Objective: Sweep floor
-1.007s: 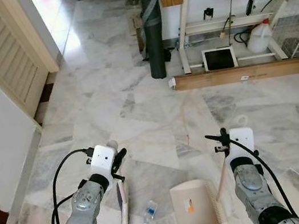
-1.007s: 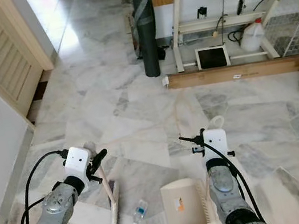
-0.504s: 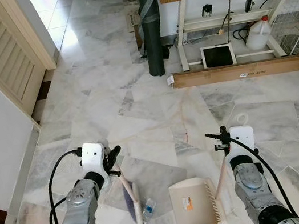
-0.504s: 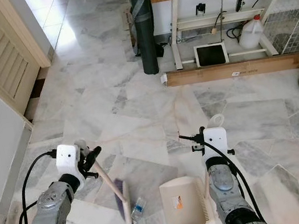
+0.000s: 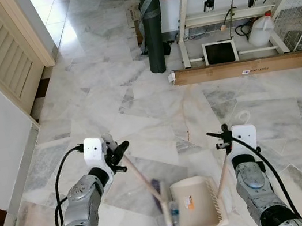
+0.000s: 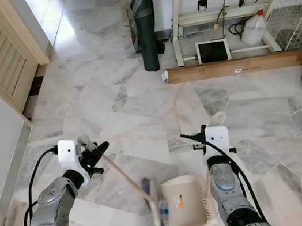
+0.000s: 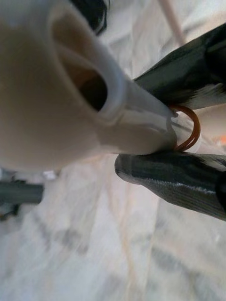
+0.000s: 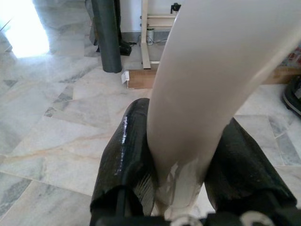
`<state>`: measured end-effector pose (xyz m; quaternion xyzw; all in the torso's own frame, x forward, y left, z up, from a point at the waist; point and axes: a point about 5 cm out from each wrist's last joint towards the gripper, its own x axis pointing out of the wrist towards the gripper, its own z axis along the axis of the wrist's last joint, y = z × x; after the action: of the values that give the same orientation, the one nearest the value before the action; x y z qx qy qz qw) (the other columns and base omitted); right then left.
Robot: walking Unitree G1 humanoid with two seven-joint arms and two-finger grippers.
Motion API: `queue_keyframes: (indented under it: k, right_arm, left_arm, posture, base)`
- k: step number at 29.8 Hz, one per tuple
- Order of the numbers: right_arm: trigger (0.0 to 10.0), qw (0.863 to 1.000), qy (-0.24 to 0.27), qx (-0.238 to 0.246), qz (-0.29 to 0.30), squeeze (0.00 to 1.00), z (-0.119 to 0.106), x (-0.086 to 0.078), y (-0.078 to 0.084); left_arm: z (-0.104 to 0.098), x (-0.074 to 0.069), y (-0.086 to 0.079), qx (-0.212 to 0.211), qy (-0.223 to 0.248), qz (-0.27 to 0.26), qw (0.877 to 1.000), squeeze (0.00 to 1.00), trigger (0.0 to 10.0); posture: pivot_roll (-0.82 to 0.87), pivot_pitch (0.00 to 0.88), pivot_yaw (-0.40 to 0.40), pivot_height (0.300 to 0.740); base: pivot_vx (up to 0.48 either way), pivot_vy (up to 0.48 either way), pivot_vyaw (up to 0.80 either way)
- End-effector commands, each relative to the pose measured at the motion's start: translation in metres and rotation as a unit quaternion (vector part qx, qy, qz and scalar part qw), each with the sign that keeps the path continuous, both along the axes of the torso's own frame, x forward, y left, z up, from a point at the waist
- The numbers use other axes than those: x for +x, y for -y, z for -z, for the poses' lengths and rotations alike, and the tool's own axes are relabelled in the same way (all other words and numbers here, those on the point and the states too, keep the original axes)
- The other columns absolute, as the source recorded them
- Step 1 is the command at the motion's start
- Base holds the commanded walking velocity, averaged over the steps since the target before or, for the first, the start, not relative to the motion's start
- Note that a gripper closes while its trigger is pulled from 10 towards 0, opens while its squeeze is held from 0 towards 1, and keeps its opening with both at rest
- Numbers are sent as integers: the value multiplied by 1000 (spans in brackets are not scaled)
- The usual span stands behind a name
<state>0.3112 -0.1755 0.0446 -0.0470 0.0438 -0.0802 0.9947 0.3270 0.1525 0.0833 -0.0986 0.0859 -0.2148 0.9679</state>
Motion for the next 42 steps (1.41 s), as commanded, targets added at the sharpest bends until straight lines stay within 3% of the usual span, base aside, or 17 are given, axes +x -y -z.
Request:
queue_keyframes:
  k: [1,3,4,7,15,17,24,28,33,37,42]
  right_arm:
    - [10000,997,-71,15,-2,0,27,-15,-5]
    - [10000,997,-71,15,-2,0,27,-15,-5]
    - [10000,997,-71,16,-1,0,26,-14,-5]
    - [10000,997,-71,17,0,0,26,-13,-5]
    - [10000,998,-67,18,0,0,22,-9,-6]
    - [10000,998,-59,25,4,0,16,-3,-4]
    - [10000,998,-52,32,18,0,11,2,1]
    - [10000,997,-48,48,33,0,9,3,7]
    - [10000,997,-38,59,36,0,6,6,9]
    - [10000,997,-4,68,37,0,-6,11,11]
    - [10000,996,19,77,36,0,-13,14,12]
  left_arm:
    - [3,-4,7,-64,-34,23,997,0,10000]
    - [-1,-3,10,-89,-35,27,995,0,10000]
    - [-12,0,14,-126,-23,28,991,0,10000]
    - [-23,4,16,-145,-1,23,989,0,10000]
    - [-36,7,6,-82,52,-23,995,0,10000]
    - [-57,3,3,-43,122,-52,990,0,10000]
    - [-75,-2,0,0,191,-82,978,0,10000]
    - [-86,-6,-1,44,239,-110,964,0,10000]
    - [-82,-7,-10,81,249,-134,956,0,10000]
    - [-55,-12,-22,96,215,-165,958,0,10000]
    - [-41,-17,-20,125,209,-166,956,0,10000]
  posture:
    - [55,214,42,740]
    - [55,214,42,740]
    - [60,205,45,740]
    - [62,196,45,740]
    - [73,154,48,740]
    - [80,121,54,740]
    - [85,66,64,740]
    - [95,26,62,740]
    - [88,0,57,740]
    - [65,0,49,740]
    - [62,0,40,740]
  base:
    - [0,0,0]
    - [0,0,0]
    - [0,0,0]
    - [0,0,0]
    - [0,0,0]
    - [0,0,0]
    - [0,0,0]
    - [0,0,0]
    - [0,0,0]
    - [0,0,0]
    - [0,0,0]
